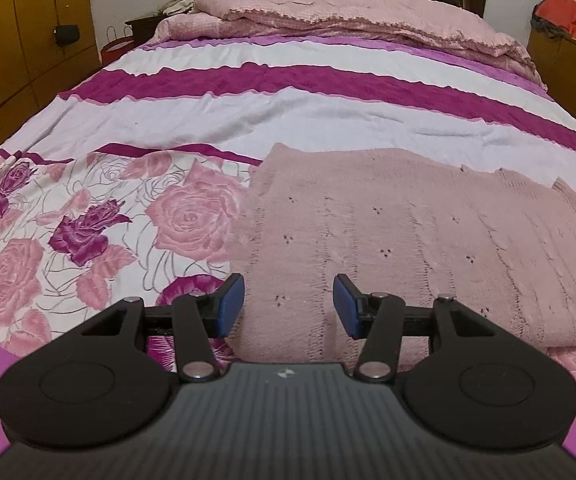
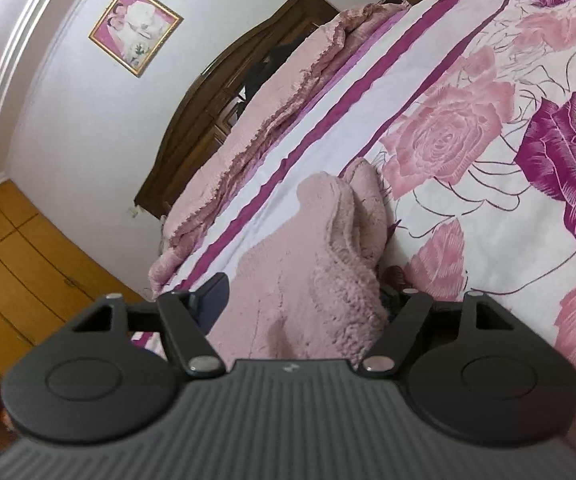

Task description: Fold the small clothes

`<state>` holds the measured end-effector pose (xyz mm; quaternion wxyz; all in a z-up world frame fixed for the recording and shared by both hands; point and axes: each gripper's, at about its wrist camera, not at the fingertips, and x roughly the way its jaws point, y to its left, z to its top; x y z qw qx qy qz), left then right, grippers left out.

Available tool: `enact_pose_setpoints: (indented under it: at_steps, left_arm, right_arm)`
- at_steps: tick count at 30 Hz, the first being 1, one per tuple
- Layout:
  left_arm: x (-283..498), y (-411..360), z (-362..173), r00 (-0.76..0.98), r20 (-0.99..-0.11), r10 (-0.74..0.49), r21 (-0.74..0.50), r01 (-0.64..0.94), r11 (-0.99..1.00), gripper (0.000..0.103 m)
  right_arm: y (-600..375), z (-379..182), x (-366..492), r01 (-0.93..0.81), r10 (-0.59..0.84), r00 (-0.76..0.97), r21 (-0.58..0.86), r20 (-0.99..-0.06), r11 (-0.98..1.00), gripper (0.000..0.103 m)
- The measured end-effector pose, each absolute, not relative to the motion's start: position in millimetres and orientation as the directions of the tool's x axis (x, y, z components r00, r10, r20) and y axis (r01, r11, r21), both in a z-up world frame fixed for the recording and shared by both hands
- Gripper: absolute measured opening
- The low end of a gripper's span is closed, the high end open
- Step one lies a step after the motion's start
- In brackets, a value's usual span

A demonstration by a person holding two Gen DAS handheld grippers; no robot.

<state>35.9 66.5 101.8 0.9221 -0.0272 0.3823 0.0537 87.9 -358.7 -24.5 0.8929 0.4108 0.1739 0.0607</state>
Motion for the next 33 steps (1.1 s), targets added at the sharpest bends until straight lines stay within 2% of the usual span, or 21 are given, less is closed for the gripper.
enact_pose_setpoints:
  at_steps: [1,5,7,8,9,24,33]
  left_arm:
    - [34.4,68.4,102.5,0.704,-0.706,0.079,-0.008,-0.12,0.993,0.057]
    - [29.6,78.6,105.8,0.71,-0.699,0.09,-0.011,-0.137,0.991,0.057]
    - [28.0,84.5,108.6,0.709,-0.698,0.097,-0.021,-0.155,0.988,0.057]
    - [26.7,87.9,109.6,0.708,-0.699,0.101,-0.022,-0.163,0.986,0.057]
    - [25.7,90.6,111.0,0.707,-0.699,0.106,-0.022,-0.169,0.985,0.057]
    - [17.2,132.9,135.6,0.726,-0.671,0.15,-0.004,-0.206,0.979,0.057]
    - [-0.7,165.4,141.0,0.739,-0.653,0.163,-0.018,-0.231,0.973,0.057]
  right_arm:
    - [-358.2,-24.4,89.5,0.041,0.246,0.933,0.758,-0.262,0.651,0.072]
    - [-360.1,-24.9,94.5,0.079,0.217,0.939,0.781,-0.267,0.62,0.055]
    - [-362.1,-24.8,100.9,0.102,0.205,0.939,0.793,-0.276,0.601,0.043]
    - [-362.6,-23.7,102.9,0.115,0.198,0.937,0.791,-0.287,0.601,0.031]
    - [-362.8,-22.3,103.1,0.121,0.193,0.936,0.785,-0.293,0.607,0.03]
    - [-312.7,54.6,118.2,0.05,0.214,0.938,0.719,-0.272,0.693,0.026]
    - [-203.0,112.6,151.6,-0.108,0.301,0.922,0.584,-0.245,0.805,0.026]
